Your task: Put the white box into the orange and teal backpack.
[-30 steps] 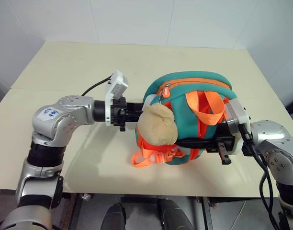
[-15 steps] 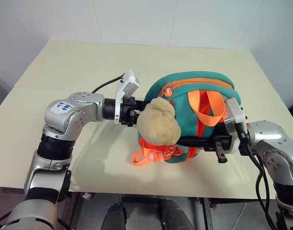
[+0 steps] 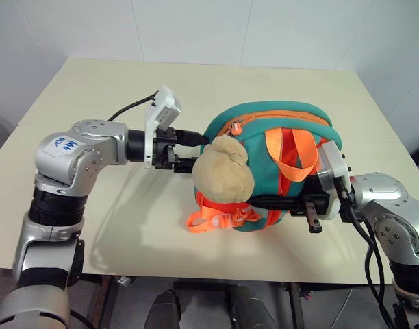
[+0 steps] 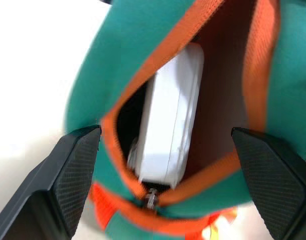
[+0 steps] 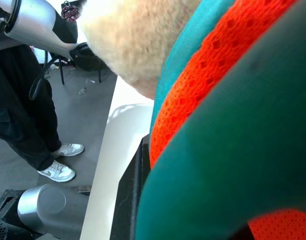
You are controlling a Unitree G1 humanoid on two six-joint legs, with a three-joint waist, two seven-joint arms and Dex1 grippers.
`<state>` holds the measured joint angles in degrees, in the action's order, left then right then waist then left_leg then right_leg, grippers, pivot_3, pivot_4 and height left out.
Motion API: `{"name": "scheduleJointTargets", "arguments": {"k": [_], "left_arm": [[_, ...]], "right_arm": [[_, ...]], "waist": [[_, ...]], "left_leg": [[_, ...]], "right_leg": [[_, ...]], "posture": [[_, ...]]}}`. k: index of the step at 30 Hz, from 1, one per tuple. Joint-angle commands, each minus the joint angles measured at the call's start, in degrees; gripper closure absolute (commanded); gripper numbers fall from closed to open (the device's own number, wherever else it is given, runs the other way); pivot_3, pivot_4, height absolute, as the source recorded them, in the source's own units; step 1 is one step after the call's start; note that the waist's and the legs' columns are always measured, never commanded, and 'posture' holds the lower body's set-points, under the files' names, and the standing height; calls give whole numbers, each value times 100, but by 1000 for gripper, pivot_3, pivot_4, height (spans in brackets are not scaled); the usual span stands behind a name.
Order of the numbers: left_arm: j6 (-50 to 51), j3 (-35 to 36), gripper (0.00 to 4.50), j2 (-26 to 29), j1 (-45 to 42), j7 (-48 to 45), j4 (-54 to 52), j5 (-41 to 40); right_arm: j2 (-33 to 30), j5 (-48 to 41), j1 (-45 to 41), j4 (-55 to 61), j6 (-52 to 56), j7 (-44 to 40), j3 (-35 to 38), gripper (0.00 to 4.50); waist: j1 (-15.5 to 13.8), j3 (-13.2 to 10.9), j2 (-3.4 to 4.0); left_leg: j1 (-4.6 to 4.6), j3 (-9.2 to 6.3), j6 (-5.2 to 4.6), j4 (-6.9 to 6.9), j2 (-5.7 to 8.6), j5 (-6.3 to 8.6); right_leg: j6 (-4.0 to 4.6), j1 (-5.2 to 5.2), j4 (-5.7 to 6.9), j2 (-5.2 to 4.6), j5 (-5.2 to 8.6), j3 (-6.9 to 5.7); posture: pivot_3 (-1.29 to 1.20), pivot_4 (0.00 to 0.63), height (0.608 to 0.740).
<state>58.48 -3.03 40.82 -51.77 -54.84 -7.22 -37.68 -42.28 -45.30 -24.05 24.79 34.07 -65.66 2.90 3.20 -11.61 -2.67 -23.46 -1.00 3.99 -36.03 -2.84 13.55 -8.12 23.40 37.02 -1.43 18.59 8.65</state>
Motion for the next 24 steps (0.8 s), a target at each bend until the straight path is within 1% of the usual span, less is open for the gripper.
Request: {"name": "scheduleJointTargets", "arguments": {"k": [1, 5, 8, 11, 15, 17, 19, 22, 24], "left_arm": [[90, 611, 18, 391, 45, -213, -499, -392], [200, 1164, 18, 881, 367, -367, -683, -718], [113, 1293, 18, 1067, 562, -368, -692, -709], [212, 1488, 18, 1016, 640, -92, -687, -773], [633, 1606, 18, 1029, 694, 247, -752, -993], [672, 1632, 18, 906, 749, 390, -762, -1074], [538, 1474, 18, 751, 819, 461, -670, -1000], [531, 1279, 594, 494, 805, 517, -550, -997], [540, 1224, 1234, 171, 717, 656, -471, -1055]], "right_arm": [[9, -50, -51, 94, -106, 3, 93, 4500], [11, -37, -64, 51, -127, 6, 86, 4500], [27, -10, -86, 3, -148, 1, 61, 4500], [52, 16, -112, -35, -168, 0, 39, 4500], [94, 41, -138, -57, -171, 7, 34, 4500], [109, 56, -136, -59, -171, 6, 32, 4500], [129, 71, -140, -72, -171, 11, 21, 4500], [164, 102, -168, -98, -167, 15, -1, 4500], [186, 125, -176, -97, -177, 30, -5, 4500]], "waist": [[14, 0, 1], [19, -1, 1], [11, -1, 1], [-5, -1, 1], [2, -1, 1], [7, -1, 1], [11, -1, 1], [3, -1, 1], [-1, -1, 1]], "left_leg": [[0, 0, 0, 1, 0, 0], [3, 1, 0, 12, -3, 0], [2, 1, 0, 7, -3, 0], [2, 1, 0, 0, -2, 0], [2, 1, -1, -1, -2, 0], [2, 1, -1, 1, -2, 0], [2, 1, -1, 3, -2, 0], [2, 1, 0, 3, -2, 0], [1, 1, 0, 0, -2, 0]], "right_leg": [[0, 1, 0, 0, 0, 0], [5, 4, 0, 0, 4, -2], [5, 3, 0, 0, 4, -2], [3, 0, 0, 0, 2, -2], [2, -1, 0, 0, 1, -1], [2, 0, 0, 0, 2, -1], [2, 1, -1, 0, 2, -1], [2, 1, 0, 0, 2, -1], [1, 0, -1, 0, 1, -1]], "posture": [[0, 150, 740], [0, 150, 740], [0, 150, 740], [0, 150, 740], [0, 150, 740], [0, 150, 740], [0, 150, 740], [0, 150, 740], [0, 150, 740]]}}
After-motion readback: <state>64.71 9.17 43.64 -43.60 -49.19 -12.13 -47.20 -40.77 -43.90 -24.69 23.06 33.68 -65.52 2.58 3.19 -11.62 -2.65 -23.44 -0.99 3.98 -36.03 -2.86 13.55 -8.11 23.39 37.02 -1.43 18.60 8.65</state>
